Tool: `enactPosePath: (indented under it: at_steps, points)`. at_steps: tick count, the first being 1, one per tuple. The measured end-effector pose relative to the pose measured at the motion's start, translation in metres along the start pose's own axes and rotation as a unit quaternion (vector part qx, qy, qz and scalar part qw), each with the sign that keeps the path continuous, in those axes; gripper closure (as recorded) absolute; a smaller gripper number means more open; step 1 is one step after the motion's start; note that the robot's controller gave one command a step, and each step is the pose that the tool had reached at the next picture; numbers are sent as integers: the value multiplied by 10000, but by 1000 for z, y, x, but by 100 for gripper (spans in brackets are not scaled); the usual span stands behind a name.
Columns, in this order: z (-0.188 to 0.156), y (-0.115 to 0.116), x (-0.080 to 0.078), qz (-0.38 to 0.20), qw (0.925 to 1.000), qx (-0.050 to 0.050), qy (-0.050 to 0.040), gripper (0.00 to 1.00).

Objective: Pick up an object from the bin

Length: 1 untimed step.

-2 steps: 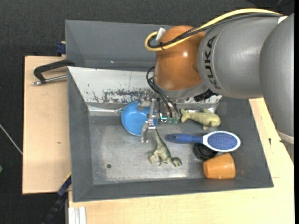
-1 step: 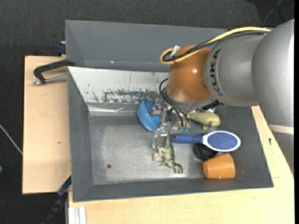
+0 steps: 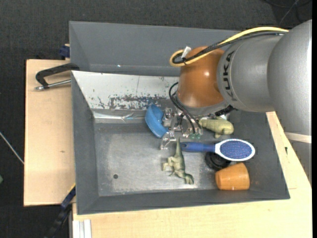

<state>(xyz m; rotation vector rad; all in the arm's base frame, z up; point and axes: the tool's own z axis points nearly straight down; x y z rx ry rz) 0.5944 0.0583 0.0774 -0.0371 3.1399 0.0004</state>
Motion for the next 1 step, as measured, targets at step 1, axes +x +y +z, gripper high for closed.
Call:
enactPosePath:
  at_steps: [1]
  points:
    - [-161, 1, -11, 185, 9998, -11, -68, 100]
